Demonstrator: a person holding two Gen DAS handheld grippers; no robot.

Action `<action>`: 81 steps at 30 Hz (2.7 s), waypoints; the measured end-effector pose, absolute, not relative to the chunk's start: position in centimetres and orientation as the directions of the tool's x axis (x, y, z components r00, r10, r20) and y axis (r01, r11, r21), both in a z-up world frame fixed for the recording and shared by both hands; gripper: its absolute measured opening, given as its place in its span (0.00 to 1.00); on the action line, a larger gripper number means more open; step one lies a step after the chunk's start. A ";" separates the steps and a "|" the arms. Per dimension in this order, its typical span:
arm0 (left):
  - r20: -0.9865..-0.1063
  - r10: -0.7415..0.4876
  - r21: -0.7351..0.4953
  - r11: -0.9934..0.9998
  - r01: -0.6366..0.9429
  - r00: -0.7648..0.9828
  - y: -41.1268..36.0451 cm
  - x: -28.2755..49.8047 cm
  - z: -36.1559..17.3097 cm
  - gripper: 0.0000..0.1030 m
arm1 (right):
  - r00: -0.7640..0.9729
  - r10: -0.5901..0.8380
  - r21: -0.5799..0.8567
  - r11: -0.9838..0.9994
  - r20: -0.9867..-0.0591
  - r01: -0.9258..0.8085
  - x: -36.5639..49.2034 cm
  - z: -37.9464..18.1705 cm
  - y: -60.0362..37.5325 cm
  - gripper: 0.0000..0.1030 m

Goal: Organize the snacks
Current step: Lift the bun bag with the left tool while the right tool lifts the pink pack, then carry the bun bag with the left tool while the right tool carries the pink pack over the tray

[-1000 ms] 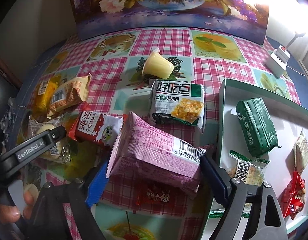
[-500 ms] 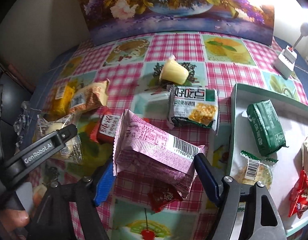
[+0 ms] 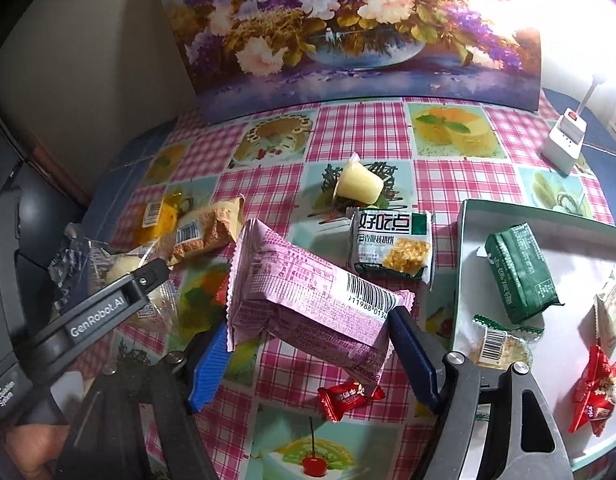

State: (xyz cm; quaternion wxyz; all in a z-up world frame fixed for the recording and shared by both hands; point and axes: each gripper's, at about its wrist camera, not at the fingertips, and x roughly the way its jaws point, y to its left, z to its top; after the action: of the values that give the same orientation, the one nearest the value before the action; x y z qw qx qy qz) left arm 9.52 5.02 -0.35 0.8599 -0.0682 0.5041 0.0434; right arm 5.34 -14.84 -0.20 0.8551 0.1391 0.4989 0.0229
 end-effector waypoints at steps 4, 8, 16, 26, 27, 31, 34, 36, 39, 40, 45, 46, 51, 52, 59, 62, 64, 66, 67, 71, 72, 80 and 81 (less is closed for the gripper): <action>-0.864 -0.002 -0.081 0.987 -0.136 0.503 4.8 9.4 0.4 0.75 | 0.504 0.185 0.275 0.955 -0.844 0.109 5.3 0.0 -15.2 0.76; -0.857 -0.021 -0.101 0.986 -0.129 0.514 4.6 9.2 1.0 0.75 | 0.518 0.190 0.293 0.948 -0.834 0.125 5.1 0.3 -15.9 0.76; -0.847 -0.026 -0.106 0.987 -0.120 0.531 4.1 8.8 1.7 0.74 | 0.529 0.204 0.328 0.932 -0.823 0.151 5.0 0.5 -17.0 0.76; -0.828 -0.060 -0.113 0.992 -0.060 0.557 2.3 8.3 3.0 0.74 | 0.541 0.115 0.308 0.909 -0.833 0.281 4.2 0.5 -20.2 0.76; -0.826 -0.069 -0.118 0.992 -0.051 0.559 2.0 8.2 3.2 0.74 | 0.542 0.084 0.288 0.909 -0.836 0.302 4.0 0.7 -20.6 0.76; -0.816 -0.104 -0.131 0.991 -0.006 0.569 0.5 7.9 3.9 0.74 | 0.547 -0.018 0.236 0.890 -0.837 0.390 3.2 1.2 -22.9 0.76; -0.807 -0.131 -0.127 0.991 0.047 0.576 -1.6 7.5 4.6 0.74 | 0.541 -0.073 0.216 0.866 -0.838 0.451 2.5 1.6 -24.8 0.76; -0.802 -0.155 -0.125 0.988 0.091 0.577 -3.3 7.1 5.0 0.74 | 0.536 -0.117 0.198 0.847 -0.836 0.493 2.0 1.8 -26.1 0.76; -0.801 -0.187 -0.120 0.981 0.155 0.568 -5.7 6.8 5.2 0.75 | 0.527 -0.171 0.184 0.812 -0.833 0.554 1.0 2.2 -28.1 0.76; -0.803 -0.194 -0.111 0.978 0.177 0.564 -6.7 6.6 5.3 0.75 | 0.522 -0.186 0.180 0.800 -0.832 0.573 0.7 2.3 -28.8 0.76; -0.809 -0.225 -0.100 0.963 0.251 0.543 -10.4 6.1 5.4 0.75 | 0.489 -0.251 0.155 0.746 -0.836 0.648 -0.6 2.2 -31.7 0.76; -0.810 -0.236 -0.105 0.959 0.263 0.537 -11.0 6.0 5.3 0.75 | 0.484 -0.256 0.155 0.737 -0.836 0.658 -0.8 2.1 -32.1 0.76; -0.826 -0.257 -0.088 0.938 0.335 0.502 -14.8 5.1 4.9 0.75 | 0.469 -0.270 0.170 0.690 -0.841 0.703 -1.9 1.7 -34.3 0.76; -0.827 -0.259 -0.086 0.935 0.343 0.499 -15.3 5.0 4.9 0.75 | 0.466 -0.274 0.172 0.683 -0.841 0.710 -2.1 1.7 -34.6 0.77; -0.835 -0.274 -0.071 0.914 0.400 0.477 -19.1 4.0 4.6 0.75 | 0.452 -0.299 0.177 0.637 -0.841 0.751 -3.4 1.4 -36.2 0.77; -0.842 -0.272 -0.060 0.906 0.419 0.466 -20.6 3.8 4.2 0.75 | 0.446 -0.306 0.178 0.621 -0.841 0.763 -3.9 1.3 -36.8 0.77; -0.848 -0.271 -0.053 0.898 0.436 0.455 -21.6 3.6 3.7 0.75 | 0.444 -0.305 0.184 0.613 -0.842 0.769 -4.2 1.3 -37.2 0.77; -0.853 -0.263 -0.042 0.896 0.442 0.451 -22.1 3.4 3.2 0.74 | 0.439 -0.304 0.185 0.604 -0.846 0.776 -4.3 1.1 -37.5 0.77; -0.855 -0.259 -0.037 0.894 0.446 0.450 -22.4 3.4 3.1 0.74 | 0.438 -0.302 0.189 0.599 -0.847 0.778 -4.4 0.9 -37.8 0.77; -0.860 -0.257 -0.028 0.887 0.461 0.441 -23.5 3.2 2.4 0.74 | 0.435 -0.296 0.200 0.582 -0.851 0.788 -4.8 0.6 -38.3 0.77; -0.862 -0.256 -0.028 0.886 0.463 0.438 -23.7 3.2 2.2 0.74 | 0.432 -0.297 0.200 0.578 -0.852 0.791 -4.9 0.5 -38.5 0.77; -0.874 -0.253 -0.028 0.879 0.477 0.414 -25.4 3.0 0.9 0.74 | 0.412 -0.289 0.197 0.558 -0.864 0.806 -5.3 -0.3 -39.3 0.77; -0.876 -0.252 -0.027 0.877 0.479 0.412 -25.5 2.9 0.8 0.74 | 0.410 -0.287 0.197 0.558 -0.866 0.806 -5.3 -0.4 -39.3 0.78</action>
State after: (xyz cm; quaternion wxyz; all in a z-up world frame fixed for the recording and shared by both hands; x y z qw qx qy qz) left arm 2.92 -25.49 0.80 0.8323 0.1145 0.4958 -0.2197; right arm -5.31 -39.33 -0.40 0.7790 0.3130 0.4149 -0.3508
